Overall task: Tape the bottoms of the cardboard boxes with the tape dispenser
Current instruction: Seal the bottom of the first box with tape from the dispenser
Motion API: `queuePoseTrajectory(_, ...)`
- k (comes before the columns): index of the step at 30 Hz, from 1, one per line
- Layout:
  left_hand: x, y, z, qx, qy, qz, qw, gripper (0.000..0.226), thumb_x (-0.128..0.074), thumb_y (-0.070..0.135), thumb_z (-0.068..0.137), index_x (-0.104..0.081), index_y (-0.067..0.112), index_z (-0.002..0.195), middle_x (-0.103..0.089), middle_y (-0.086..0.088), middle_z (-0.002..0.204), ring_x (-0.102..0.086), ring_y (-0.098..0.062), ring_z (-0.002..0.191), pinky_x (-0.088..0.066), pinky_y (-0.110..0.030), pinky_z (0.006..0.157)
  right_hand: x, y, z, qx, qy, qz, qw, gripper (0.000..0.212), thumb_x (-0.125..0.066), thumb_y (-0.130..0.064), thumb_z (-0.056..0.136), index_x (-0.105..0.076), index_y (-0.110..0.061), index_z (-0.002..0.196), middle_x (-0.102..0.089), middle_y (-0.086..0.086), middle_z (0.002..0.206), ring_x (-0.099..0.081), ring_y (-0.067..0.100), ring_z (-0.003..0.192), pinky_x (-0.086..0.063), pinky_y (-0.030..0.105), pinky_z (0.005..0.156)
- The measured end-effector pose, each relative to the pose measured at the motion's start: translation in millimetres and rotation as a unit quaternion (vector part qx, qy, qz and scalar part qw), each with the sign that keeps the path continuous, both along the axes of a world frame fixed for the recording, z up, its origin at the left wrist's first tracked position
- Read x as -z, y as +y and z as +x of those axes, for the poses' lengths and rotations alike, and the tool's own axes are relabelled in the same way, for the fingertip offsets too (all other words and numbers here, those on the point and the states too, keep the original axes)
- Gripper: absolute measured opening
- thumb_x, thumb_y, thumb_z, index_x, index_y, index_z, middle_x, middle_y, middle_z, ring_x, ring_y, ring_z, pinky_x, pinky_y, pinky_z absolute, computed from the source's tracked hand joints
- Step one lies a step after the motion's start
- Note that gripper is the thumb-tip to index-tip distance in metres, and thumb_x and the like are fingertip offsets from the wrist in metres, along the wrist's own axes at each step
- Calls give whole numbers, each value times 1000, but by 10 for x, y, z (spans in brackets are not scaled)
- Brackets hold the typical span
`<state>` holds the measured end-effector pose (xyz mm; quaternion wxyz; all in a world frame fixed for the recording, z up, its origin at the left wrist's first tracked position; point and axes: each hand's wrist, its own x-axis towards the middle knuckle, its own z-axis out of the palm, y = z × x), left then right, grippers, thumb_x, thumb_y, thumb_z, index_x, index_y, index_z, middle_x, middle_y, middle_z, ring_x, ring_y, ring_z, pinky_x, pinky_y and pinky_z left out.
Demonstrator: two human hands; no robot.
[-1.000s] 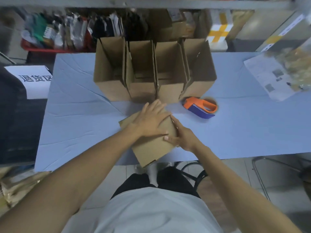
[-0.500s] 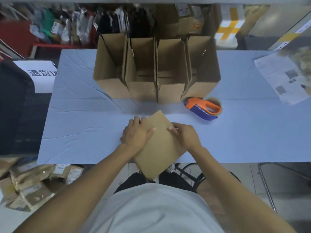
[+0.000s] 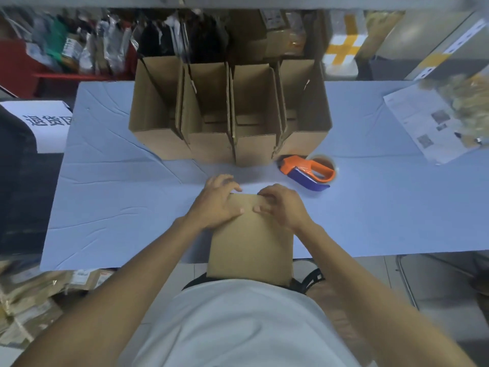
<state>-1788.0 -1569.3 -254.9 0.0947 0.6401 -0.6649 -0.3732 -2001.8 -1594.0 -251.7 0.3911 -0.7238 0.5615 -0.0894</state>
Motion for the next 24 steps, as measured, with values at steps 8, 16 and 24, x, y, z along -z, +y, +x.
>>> queuePoseTrajectory(8,-48,-206,-158,28,28,0,999,48,-75,37,78,-62,29,123,-60,9,119,-56,-18,111,-44,-42,97,-19,49,37,52,81,-59,994,41,-73,-40,83,-67,-18,117,-58,6,112,-45,29,105,-43,41,84)
queuePoseTrajectory(16,-59,-234,-112,24,25,14,999,48,-76,38,78,-62,28,122,-61,9,115,-56,-17,108,-45,-41,93,-64,-180,51,57,140,-2,988,59,-82,-51,70,-63,-12,110,-54,10,107,-40,30,106,-39,35,73)
queuePoseTrajectory(24,-52,-245,-23,11,52,15,998,40,-76,31,79,-66,23,117,-63,9,110,-58,-16,103,-47,-39,90,-107,-391,64,-11,62,76,995,44,-82,-40,75,-72,-13,109,-67,8,104,-54,35,106,-49,40,84)
